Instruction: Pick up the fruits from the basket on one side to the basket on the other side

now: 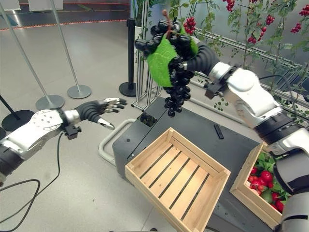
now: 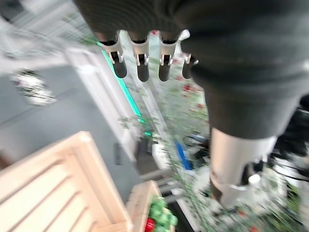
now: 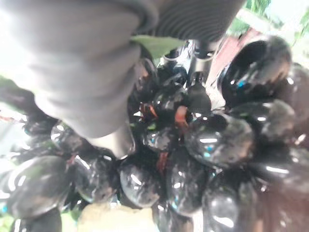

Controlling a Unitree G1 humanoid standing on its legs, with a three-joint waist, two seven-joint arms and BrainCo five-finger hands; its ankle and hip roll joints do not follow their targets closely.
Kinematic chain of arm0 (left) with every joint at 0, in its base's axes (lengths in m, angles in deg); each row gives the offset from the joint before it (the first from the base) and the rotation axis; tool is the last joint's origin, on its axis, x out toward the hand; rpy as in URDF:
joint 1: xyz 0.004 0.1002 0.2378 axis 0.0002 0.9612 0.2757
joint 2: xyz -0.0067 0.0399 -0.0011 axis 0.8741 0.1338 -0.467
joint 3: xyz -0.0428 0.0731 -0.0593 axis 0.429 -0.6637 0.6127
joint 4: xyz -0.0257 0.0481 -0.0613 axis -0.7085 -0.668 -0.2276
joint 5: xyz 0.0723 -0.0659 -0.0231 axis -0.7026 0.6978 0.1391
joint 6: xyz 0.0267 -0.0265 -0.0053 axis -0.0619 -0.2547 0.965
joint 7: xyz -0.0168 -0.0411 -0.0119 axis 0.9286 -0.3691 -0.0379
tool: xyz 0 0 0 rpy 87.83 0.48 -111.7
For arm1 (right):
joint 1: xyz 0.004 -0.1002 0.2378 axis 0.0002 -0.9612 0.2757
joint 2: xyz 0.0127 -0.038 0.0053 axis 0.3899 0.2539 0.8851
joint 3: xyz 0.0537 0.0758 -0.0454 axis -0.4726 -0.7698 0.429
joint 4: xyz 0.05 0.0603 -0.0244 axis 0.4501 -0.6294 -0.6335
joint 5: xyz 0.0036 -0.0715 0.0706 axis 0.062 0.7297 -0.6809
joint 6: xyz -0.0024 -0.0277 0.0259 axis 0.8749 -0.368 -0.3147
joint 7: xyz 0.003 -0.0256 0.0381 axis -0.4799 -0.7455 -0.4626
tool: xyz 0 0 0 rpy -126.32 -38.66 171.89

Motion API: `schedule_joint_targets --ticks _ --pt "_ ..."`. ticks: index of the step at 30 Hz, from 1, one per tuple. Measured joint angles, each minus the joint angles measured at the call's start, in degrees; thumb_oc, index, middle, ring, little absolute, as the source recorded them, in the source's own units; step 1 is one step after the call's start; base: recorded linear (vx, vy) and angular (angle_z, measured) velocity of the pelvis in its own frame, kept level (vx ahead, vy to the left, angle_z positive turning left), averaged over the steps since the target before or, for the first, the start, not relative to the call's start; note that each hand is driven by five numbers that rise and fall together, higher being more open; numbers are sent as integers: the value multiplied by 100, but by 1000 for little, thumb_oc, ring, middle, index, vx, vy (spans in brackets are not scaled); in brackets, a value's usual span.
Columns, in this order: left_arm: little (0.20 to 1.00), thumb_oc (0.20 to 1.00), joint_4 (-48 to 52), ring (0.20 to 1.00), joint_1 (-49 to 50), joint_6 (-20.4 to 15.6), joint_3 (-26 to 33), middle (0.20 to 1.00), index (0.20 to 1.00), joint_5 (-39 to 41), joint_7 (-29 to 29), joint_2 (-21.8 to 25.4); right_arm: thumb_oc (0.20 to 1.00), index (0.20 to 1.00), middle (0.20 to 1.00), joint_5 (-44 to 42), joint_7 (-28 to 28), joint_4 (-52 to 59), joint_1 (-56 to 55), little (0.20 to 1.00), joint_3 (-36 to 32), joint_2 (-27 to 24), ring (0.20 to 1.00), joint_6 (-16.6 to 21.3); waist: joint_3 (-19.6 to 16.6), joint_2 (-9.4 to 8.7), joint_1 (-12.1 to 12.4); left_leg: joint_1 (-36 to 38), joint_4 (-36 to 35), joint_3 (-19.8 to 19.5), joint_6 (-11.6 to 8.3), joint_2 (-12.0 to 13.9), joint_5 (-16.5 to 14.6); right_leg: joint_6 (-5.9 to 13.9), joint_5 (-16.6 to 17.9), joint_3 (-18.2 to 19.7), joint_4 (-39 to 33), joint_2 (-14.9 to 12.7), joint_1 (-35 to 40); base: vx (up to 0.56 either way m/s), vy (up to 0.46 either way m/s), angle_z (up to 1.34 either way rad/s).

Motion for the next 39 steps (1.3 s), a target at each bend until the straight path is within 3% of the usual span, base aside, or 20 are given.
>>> schedule_joint_targets --ticks 5,15,28,39 --pt "1000 1000 99 1000 -409 -29 -277 1000 1000 22 -58 -589 200 200 200 7 46 66 291 200 517 332 200 -26 3 3 -21 4 0 -4 0 1 0 -16 13 -1 0 1 4 0 0 0" --pt "1000 1000 157 1000 -261 -13 -211 1000 1000 821 -131 -1442 200 200 200 7 38 57 674 200 561 836 200 -22 -1 -5 -15 15 0 -10 1 1 0 -22 16 1 0 2 18 0 0 0" --pt "1000 1000 161 1000 651 -13 401 1000 1000 1041 -185 -2030 200 200 200 14 24 -164 668 200 560 1127 200 -11 -4 -9 -13 35 0 -15 1 1 -1 -12 11 -1 0 0 41 0 0 0" --pt "1000 1000 219 1000 1218 3 735 1000 1000 1148 -175 -2074 200 200 200 23 5 -222 477 200 359 1135 200 -10 -3 -8 -4 28 0 -22 4 -1 -2 -12 11 -8 0 -5 39 0 0 0"
